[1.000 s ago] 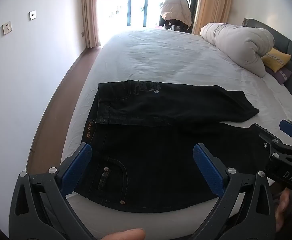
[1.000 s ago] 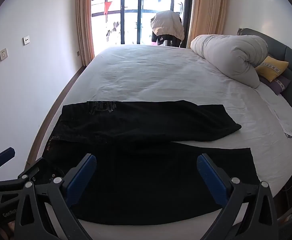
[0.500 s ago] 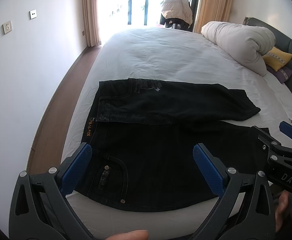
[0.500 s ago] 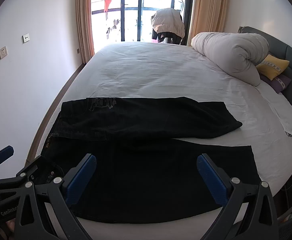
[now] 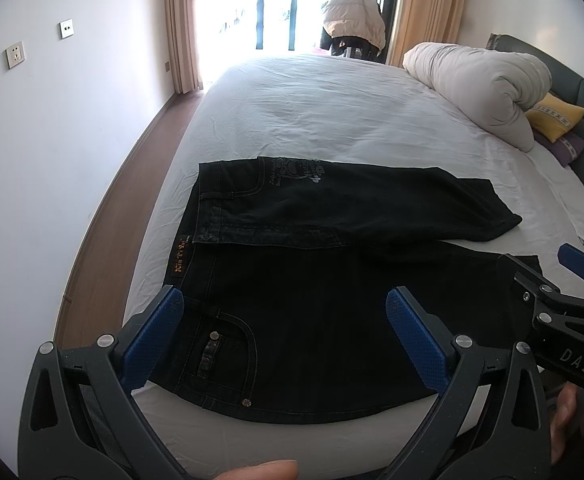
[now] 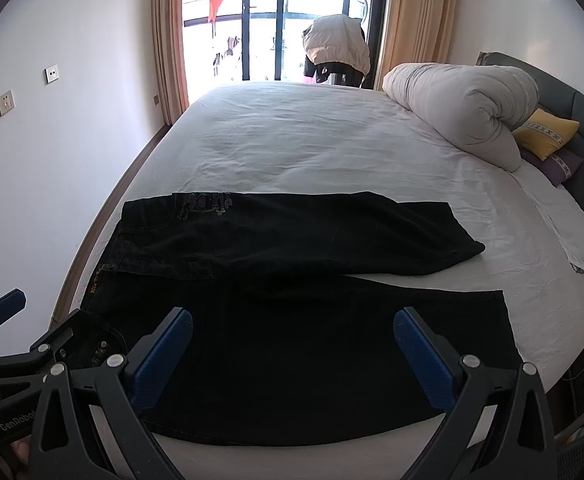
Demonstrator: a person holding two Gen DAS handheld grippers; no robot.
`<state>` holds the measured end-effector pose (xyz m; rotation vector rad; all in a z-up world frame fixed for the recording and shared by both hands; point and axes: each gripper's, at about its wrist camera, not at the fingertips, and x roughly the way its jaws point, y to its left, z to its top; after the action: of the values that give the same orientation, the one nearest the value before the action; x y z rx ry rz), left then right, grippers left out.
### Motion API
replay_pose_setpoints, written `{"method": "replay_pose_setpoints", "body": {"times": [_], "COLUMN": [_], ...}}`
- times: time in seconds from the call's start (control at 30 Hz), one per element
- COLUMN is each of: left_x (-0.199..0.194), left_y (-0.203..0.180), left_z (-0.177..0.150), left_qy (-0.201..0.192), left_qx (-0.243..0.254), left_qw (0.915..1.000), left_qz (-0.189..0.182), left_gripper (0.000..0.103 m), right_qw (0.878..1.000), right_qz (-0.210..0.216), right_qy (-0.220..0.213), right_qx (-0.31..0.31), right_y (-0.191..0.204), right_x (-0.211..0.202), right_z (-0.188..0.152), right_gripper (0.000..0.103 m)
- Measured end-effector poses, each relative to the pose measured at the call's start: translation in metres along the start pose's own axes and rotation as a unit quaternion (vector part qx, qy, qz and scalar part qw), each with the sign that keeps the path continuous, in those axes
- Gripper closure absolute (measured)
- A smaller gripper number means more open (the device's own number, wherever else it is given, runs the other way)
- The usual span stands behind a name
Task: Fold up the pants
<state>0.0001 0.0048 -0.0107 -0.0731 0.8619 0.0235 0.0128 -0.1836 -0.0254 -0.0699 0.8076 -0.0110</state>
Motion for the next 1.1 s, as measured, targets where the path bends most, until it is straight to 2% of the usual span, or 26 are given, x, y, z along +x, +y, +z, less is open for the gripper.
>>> {"method": "replay_pose_setpoints", "body": {"times": [1.1], "left_x": [0.005], "left_y": [0.002], "left_z": [-0.004], "left_qy": [0.005], "left_qx": [0.0], "left_qw": [1.0], "left_qz": [0.002], "left_gripper": [0.0], "right_qw": [1.0], "right_qz": [0.004], "right_qy": [0.011], "right_qx": [0.0], "right_y": [-0.003], "right_x": [0.002], "right_z": [-0.017], "right_gripper": [0.0]}}
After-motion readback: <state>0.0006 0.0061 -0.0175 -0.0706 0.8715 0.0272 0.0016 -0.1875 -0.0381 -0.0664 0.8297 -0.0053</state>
